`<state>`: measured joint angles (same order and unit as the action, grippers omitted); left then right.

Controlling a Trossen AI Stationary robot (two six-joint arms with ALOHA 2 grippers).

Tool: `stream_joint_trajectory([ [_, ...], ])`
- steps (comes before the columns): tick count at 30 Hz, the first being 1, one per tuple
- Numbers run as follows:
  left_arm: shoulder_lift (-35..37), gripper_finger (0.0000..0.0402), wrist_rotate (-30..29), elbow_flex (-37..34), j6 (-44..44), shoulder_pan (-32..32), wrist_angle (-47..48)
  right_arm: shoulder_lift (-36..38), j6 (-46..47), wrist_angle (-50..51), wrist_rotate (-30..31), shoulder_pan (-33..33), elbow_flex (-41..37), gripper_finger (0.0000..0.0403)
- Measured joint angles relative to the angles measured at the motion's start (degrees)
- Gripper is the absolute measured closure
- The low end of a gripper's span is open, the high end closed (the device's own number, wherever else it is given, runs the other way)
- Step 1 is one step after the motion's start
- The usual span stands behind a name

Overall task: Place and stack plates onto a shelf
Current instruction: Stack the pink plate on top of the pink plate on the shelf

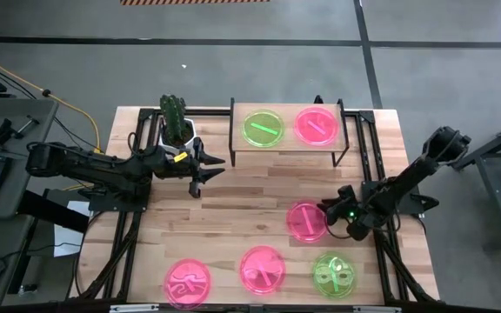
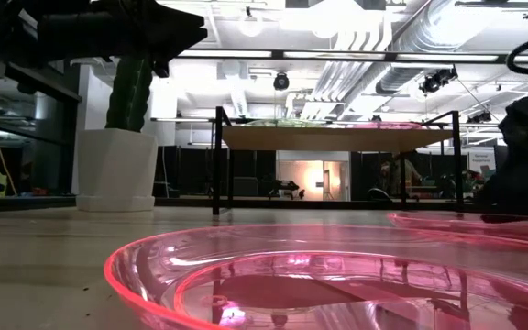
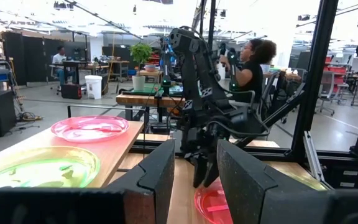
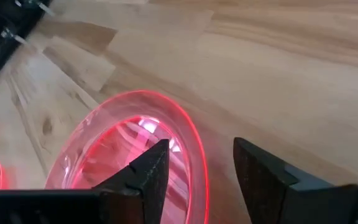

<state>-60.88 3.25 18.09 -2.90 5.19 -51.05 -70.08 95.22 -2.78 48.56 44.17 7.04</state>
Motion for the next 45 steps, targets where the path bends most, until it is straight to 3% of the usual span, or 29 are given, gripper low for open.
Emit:
stream_joint_trajectory([
  [6,0.0,0.0288,0.0,0.0,-0.02,0.0,0.0,-0.33,-5.24,-1.93,-6.75,-3.51,1.47,0.0242],
  [13,0.0,0.0288,0.02,0.0,-0.02,0.0,0.01,-1.96,-8.54,-4.82,-8.38,-6.04,1.59,0.0249],
  [16,0.0,0.0288,0.02,0.0,0.0,0.0,0.02,-2.54,-8.69,-5.1,-8.71,-6.37,1.6,0.0281],
  [20,0.0,0.0288,0.02,0.0,0.0,0.0,0.02,-2.62,-9.51,-4.96,-9.89,-6.45,1.69,0.0371],
  [22,0.0,0.0288,0.02,0.0,-0.02,0.0,0.02,-2.6,-9.62,-5.1,-10.33,-6.68,1.69,0.0392],
  [29,0.0,0.0288,0.02,0.0,0.02,0.0,-0.26,2.78,-10.57,-6.9,-19.0,-10.82,1.5,0.0399],
  [37,0.02,0.0288,0.02,0.0,0.02,0.02,-1.4,12.65,-22.38,-10.83,-29.44,-19.99,1.5,0.0402],
  [45,0.02,0.0288,0.02,0.0,0.0,0.02,-1.22,16.82,-33.13,-19.54,-31.45,-27.36,1.5,0.0403],
])
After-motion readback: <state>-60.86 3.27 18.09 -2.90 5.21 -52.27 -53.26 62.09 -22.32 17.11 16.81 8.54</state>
